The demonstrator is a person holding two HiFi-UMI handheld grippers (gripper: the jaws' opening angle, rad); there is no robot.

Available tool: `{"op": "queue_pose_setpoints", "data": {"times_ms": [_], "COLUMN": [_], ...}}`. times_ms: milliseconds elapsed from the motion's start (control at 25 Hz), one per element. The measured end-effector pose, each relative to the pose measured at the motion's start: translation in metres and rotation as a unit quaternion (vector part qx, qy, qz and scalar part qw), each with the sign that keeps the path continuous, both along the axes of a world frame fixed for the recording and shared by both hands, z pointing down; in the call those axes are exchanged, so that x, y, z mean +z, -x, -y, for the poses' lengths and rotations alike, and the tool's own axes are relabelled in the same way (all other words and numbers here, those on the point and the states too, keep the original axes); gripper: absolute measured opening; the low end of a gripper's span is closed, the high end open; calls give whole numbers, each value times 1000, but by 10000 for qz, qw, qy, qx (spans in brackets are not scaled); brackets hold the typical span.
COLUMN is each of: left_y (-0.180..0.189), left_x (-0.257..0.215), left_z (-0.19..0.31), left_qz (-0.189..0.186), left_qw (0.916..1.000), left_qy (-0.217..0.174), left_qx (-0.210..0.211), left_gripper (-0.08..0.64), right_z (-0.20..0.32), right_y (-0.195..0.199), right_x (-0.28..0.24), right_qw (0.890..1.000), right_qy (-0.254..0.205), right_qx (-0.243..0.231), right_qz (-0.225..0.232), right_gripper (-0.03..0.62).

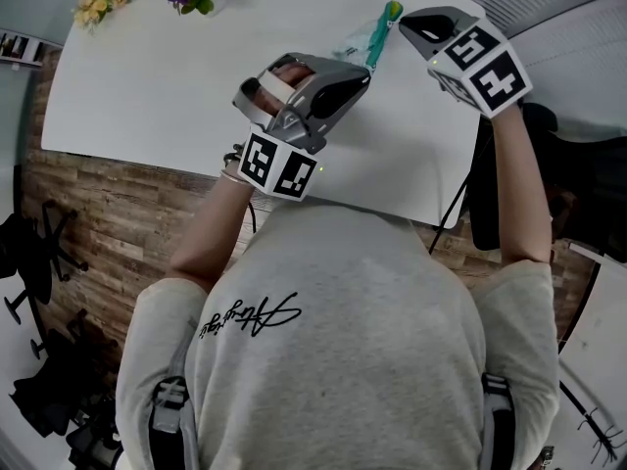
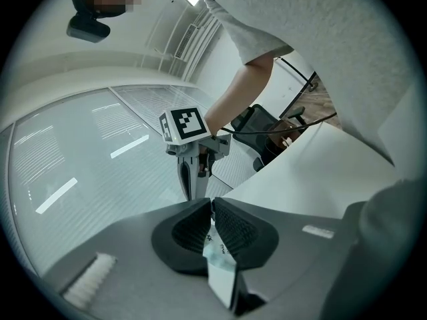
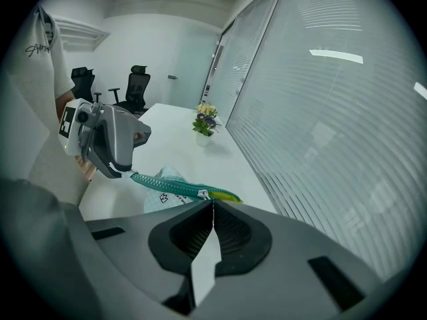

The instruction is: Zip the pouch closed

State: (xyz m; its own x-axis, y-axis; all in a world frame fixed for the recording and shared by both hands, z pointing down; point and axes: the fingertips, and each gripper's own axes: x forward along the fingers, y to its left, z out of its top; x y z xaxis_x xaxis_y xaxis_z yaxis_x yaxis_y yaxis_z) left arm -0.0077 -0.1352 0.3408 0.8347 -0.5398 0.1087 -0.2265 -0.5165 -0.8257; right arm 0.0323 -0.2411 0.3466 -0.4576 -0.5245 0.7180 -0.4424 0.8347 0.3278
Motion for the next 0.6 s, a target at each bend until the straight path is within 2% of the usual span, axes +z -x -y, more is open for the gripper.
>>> {"op": "queue_pose_setpoints", "data": {"times_ms": [480, 600], "left_y": [0, -2], "left_x": [-1, -4], "left_z": [-2, -7], "left_qz": [-118, -134], "left_qw": [9998, 9998], "left_qy": [143, 108], "left_qx": [-20, 108], "left_gripper": [18, 18], "right_z": [9, 17], "right_y": [-2, -9], "right_x": [4, 0], "right_qw": [9991, 9967], "right_qy": [-292, -600], "right_qx": [181, 391], "right_qz": [-230, -380], "right_gripper": [9, 0]}}
